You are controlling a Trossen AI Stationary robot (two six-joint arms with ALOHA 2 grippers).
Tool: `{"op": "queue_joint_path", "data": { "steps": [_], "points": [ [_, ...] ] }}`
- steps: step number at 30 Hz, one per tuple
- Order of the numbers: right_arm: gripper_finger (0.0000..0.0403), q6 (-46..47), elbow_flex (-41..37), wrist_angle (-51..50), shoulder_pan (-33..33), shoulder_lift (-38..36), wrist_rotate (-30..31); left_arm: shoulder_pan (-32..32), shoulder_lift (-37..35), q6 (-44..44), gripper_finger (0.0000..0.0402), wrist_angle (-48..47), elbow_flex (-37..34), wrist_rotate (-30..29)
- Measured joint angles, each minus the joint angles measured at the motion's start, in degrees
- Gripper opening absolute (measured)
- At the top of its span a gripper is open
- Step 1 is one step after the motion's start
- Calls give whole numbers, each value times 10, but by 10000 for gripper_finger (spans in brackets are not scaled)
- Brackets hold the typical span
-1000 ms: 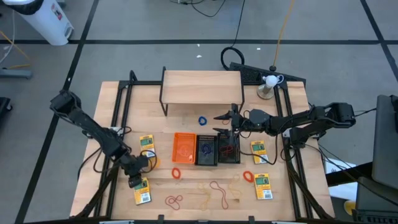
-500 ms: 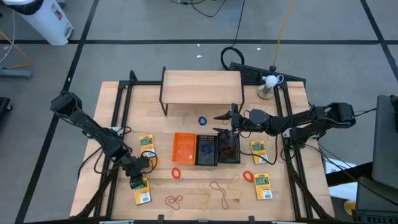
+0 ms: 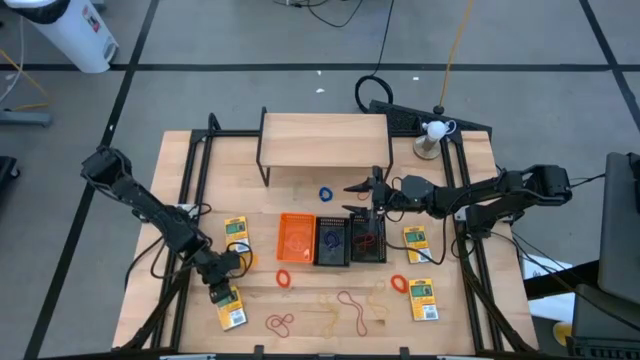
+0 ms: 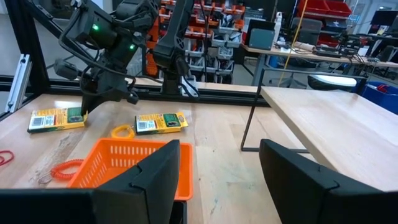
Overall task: Pick & Place Office Desk Supplies
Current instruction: Put the crayons box into the orange bin
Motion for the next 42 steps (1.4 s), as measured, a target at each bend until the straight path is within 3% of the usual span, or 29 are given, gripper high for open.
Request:
{"op": "queue_joint_path", "data": {
  "steps": [8,17,26,35,42],
  "points": [
    [210,-11,0,9,-1,0,0,3,-52,-9,1,1,0,-8],
    [210,-13,0,18,-1,0,0,28,-145,52,0,-3,13,-86],
    [210,-13,0,19,-1,0,0,54,-202,207,0,-37,83,-179],
    [210,-11,0,21,-1,0,-2,81,-205,431,0,-102,194,-345],
    [210,-11,0,22,-1,0,-2,141,-194,494,0,-155,212,-417]
  ]
}}
